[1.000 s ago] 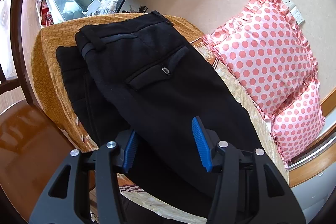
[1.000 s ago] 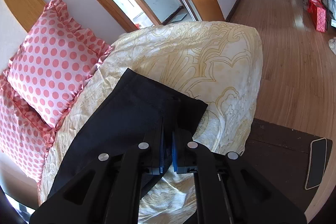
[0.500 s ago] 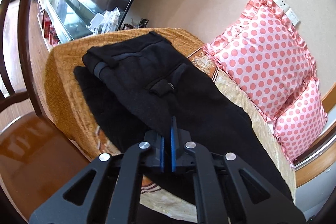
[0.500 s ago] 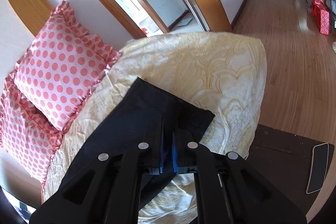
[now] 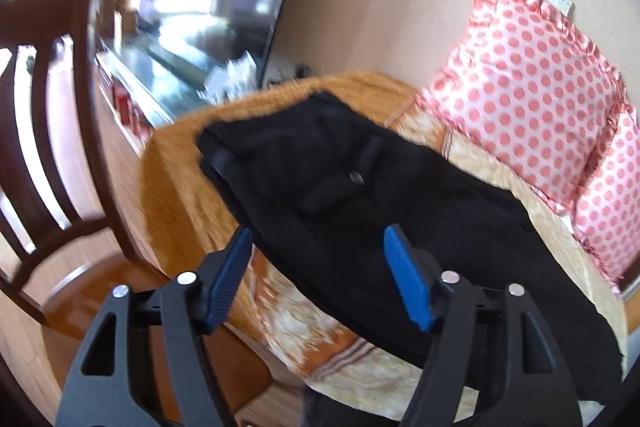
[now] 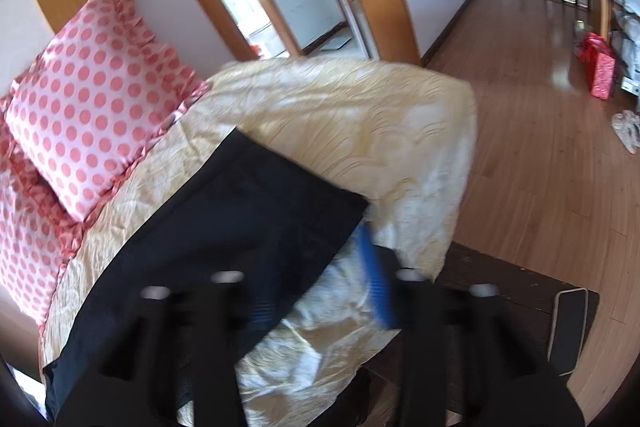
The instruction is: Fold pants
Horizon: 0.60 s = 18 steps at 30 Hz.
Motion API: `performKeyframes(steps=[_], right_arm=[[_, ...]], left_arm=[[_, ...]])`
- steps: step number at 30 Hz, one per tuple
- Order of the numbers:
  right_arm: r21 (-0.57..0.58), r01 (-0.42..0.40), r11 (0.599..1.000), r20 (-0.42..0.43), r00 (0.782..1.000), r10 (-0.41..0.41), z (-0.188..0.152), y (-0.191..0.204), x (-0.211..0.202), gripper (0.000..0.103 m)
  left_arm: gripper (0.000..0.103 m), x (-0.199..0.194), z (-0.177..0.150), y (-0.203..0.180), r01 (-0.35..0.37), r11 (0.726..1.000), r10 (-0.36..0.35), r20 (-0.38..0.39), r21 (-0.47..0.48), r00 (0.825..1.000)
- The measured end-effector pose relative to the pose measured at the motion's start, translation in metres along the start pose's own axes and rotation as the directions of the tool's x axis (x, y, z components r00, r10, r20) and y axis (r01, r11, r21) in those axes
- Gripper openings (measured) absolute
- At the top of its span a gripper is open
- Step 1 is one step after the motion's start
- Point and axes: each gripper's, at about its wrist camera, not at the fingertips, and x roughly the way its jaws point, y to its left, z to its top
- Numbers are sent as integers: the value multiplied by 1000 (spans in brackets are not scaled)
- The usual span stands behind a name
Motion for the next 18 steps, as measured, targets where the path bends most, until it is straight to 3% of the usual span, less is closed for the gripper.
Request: performKeyframes(steps=[3, 5, 8, 9, 11, 12, 14, 18], right_arm=[[-105, 52, 993, 98, 994, -42, 11, 11, -17, 68], [-188, 20, 982, 109, 994, 0, 22, 33, -18, 64], [-310, -42, 950, 77, 995, 69, 38, 69, -2, 60], [-379, -28, 925, 68, 996, 58, 44, 87, 11, 58], [-473, -8, 881, 47, 998, 34, 51, 110, 33, 53], [-537, 3, 844, 23, 1000, 10, 54, 123, 52, 51], [-579, 9, 815, -25, 999, -29, 58, 133, 76, 50], [-553, -31, 833, -138, 989, -55, 65, 126, 112, 51]], left_arm=[[79, -22, 4, -15, 3, 999, -8, 83, 49, 997], [86, -30, 2, -41, 76, 989, -87, 90, 127, 992], [88, -26, -9, -81, 230, 947, -240, 14, 224, 971], [88, -23, -17, -100, 301, 917, -304, -30, 261, 952], [88, -16, -33, -130, 379, 868, -367, -99, 322, 925], [88, -12, -39, -140, 397, 852, -378, -124, 340, 917], [88, -6, -51, -159, 433, 820, -398, -172, 375, 901], [88, 4, -74, -182, 484, 779, -414, -252, 398, 874]])
